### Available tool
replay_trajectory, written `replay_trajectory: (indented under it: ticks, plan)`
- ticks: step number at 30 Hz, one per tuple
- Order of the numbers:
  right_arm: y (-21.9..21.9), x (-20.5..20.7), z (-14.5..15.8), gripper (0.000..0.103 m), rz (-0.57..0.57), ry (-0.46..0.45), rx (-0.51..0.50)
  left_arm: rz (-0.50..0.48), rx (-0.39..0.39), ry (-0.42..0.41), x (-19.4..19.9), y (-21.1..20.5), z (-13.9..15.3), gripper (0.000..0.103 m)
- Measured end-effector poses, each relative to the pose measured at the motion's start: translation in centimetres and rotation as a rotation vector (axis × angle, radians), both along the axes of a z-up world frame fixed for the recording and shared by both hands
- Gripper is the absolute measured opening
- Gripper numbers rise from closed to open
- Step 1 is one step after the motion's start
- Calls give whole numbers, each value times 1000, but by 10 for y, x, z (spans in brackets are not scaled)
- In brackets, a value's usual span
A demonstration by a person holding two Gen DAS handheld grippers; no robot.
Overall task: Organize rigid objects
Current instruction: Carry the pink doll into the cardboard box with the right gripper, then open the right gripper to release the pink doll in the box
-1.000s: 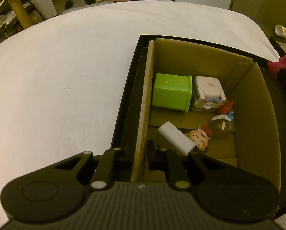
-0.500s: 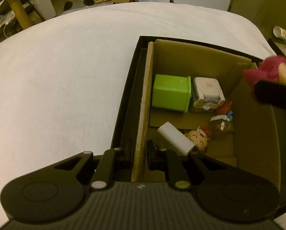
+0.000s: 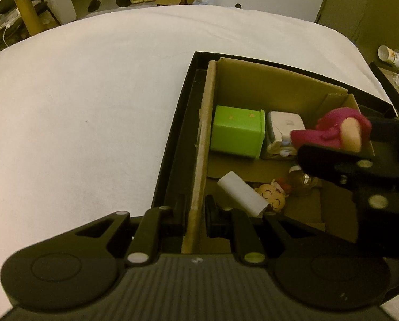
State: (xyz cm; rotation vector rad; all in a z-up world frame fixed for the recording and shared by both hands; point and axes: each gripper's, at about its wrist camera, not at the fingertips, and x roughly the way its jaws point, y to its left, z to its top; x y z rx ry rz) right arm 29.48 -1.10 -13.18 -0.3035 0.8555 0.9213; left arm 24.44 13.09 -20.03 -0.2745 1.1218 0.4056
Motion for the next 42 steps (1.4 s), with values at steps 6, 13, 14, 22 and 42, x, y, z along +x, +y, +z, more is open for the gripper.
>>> replay_trajectory:
  ticks: [6, 13, 14, 22, 42]
  plan:
    - [4, 4, -8, 69, -16, 50, -17, -1, -7, -11, -3, 3, 0, 12]
    - [5, 6, -14, 70, -22, 92, -23, -4, -12, -17, -4, 6, -2, 12]
    - [6, 6, -14, 70, -23, 95, -23, -3, -12, -17, -4, 6, -2, 12]
    - [1, 8, -11, 72, -38, 104, -18, 1, -15, -18, -5, 6, -1, 12]
    - [-26, -2, 19, 85, -100, 79, 52, -20, -5, -73, -26, 7, 28, 13]
